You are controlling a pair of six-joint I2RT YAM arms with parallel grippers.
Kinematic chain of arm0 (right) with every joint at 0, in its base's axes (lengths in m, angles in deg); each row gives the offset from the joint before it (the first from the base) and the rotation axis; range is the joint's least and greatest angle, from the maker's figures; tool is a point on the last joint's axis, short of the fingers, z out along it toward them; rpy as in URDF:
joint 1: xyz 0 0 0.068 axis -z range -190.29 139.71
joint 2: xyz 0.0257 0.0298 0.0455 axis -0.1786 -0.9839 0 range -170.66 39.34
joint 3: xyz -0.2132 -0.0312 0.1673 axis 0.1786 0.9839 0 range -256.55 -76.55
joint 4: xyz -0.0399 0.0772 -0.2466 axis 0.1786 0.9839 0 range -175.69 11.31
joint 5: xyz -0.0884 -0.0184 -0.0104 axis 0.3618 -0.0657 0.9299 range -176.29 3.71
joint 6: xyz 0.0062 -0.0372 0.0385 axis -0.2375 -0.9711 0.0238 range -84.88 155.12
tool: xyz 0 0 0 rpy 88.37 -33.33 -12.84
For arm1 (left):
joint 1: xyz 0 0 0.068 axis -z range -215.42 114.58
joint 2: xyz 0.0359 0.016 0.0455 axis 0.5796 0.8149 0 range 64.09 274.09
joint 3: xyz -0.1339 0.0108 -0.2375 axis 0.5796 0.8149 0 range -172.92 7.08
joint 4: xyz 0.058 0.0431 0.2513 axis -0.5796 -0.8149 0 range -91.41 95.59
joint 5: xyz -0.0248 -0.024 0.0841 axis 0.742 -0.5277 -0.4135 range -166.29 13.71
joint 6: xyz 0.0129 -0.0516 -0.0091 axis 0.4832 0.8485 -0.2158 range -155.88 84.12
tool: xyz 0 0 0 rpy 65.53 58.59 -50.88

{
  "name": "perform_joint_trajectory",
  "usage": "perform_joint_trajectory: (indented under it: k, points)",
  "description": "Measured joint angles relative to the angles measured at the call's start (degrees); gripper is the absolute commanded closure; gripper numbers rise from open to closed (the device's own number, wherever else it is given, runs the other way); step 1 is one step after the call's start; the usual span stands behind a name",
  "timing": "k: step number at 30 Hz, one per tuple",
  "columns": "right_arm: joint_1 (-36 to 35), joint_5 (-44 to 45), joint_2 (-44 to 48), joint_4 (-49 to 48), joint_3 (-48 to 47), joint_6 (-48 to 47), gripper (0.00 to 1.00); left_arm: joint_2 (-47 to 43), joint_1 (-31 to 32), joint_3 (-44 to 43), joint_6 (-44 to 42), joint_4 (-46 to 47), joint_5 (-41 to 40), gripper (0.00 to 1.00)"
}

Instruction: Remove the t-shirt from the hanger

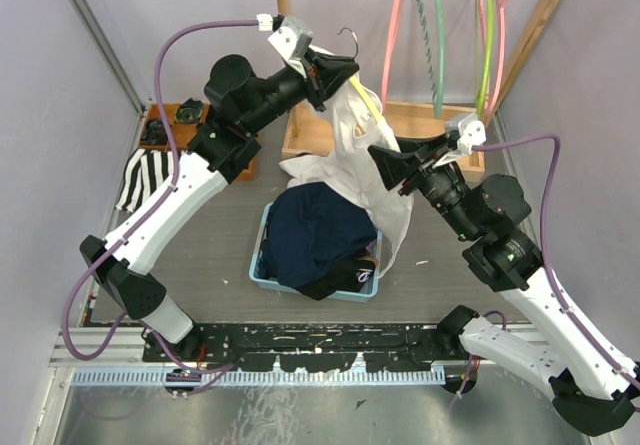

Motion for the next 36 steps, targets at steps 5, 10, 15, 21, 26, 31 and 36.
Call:
perform_joint_trajectory:
  k: [5,10,15,21,26,31,36]
  points:
    - [0.0,0.7,0.5,-0.9,-0.4,-0.5,0.33,0.0,0.2,-0.1,1.6,-4.5,-5.5,1.00]
    - [0.0,1.5,1.5,0.2,-0.4,-0.9,0.32,0.0,0.3,-1.9,2.0,-8.6,-9.9,1.00]
    - [0.0,3.0,3.7,1.6,0.2,-1.5,0.32,0.0,0.3,-5.6,1.4,-10.7,-12.0,1.00]
    - [0.0,5.8,7.4,4.5,2.5,-2.1,0.32,0.0,0.3,-8.4,0.4,-12.8,-11.9,1.00]
    - [0.0,8.5,10.6,7.0,5.0,-2.2,0.36,0.0,-0.1,-10.0,-0.2,-14.3,-12.0,1.00]
    - [0.0,11.0,13.3,9.7,7.0,-2.1,0.47,0.0,-0.3,-10.3,-0.7,-14.8,-12.1,1.00]
    - [0.0,12.1,15.1,10.8,8.8,-1.7,0.82,0.0,-0.4,-10.3,-0.9,-14.9,-12.4,1.00]
